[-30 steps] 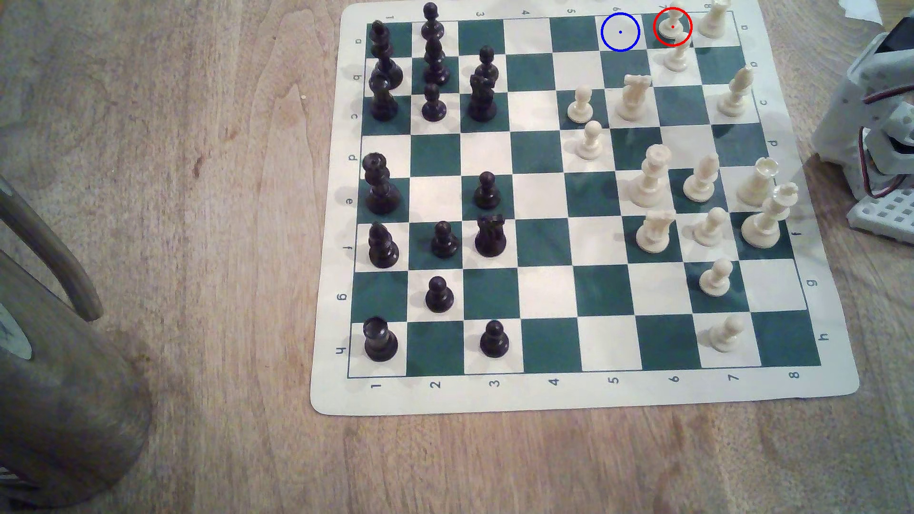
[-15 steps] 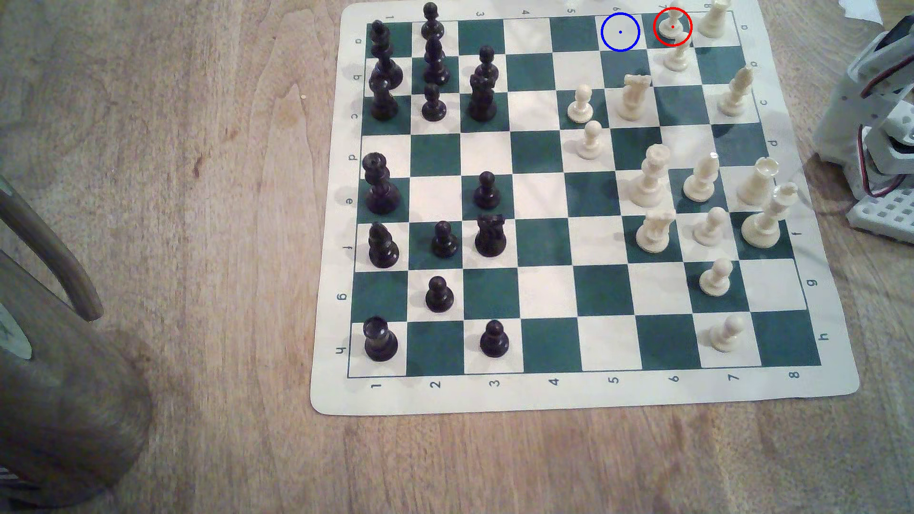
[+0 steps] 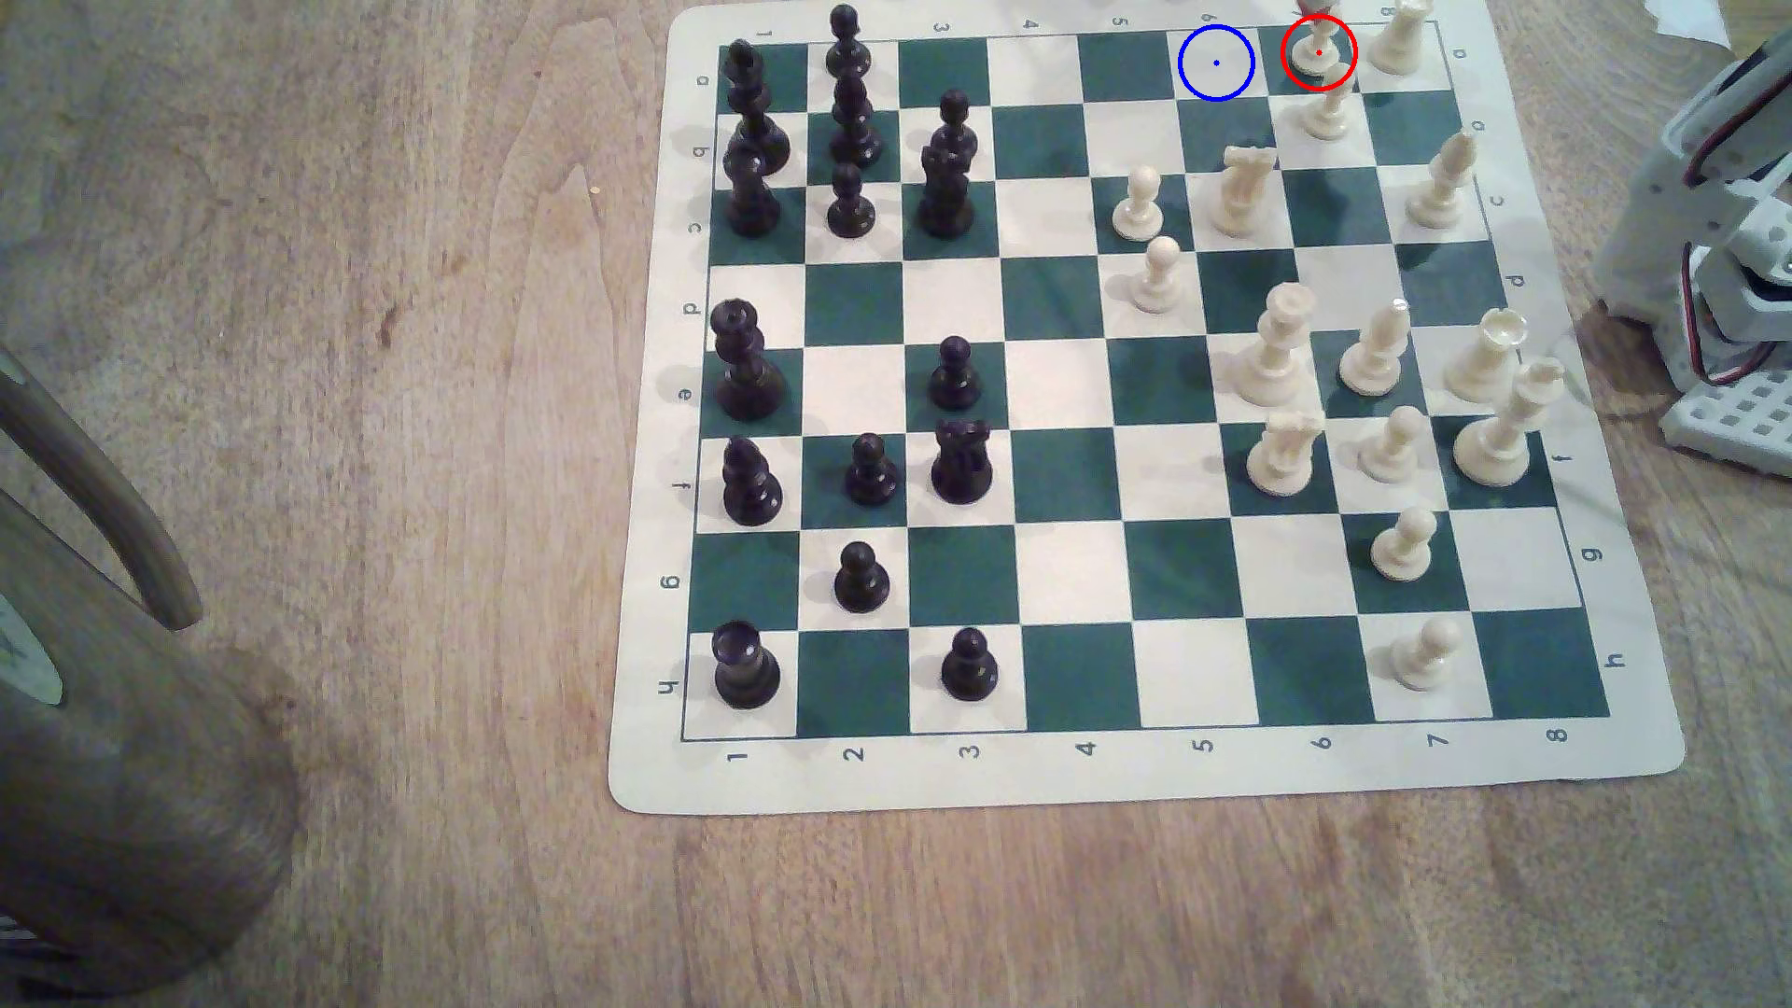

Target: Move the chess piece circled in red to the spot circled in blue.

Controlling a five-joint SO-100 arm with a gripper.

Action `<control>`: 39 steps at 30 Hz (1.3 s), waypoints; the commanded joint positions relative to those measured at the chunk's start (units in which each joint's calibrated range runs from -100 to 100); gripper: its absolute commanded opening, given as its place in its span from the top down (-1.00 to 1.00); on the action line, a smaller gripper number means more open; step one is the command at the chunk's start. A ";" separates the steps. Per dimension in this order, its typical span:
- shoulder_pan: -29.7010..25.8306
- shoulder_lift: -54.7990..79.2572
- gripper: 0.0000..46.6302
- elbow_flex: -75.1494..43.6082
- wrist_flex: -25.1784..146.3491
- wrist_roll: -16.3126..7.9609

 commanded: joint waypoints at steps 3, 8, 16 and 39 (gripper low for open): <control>1.23 0.40 0.34 -3.65 -1.80 0.54; 2.01 2.61 0.39 -3.29 -3.77 0.59; 2.24 4.48 0.38 -3.01 -5.49 0.68; 1.93 5.75 0.36 2.70 -7.62 1.86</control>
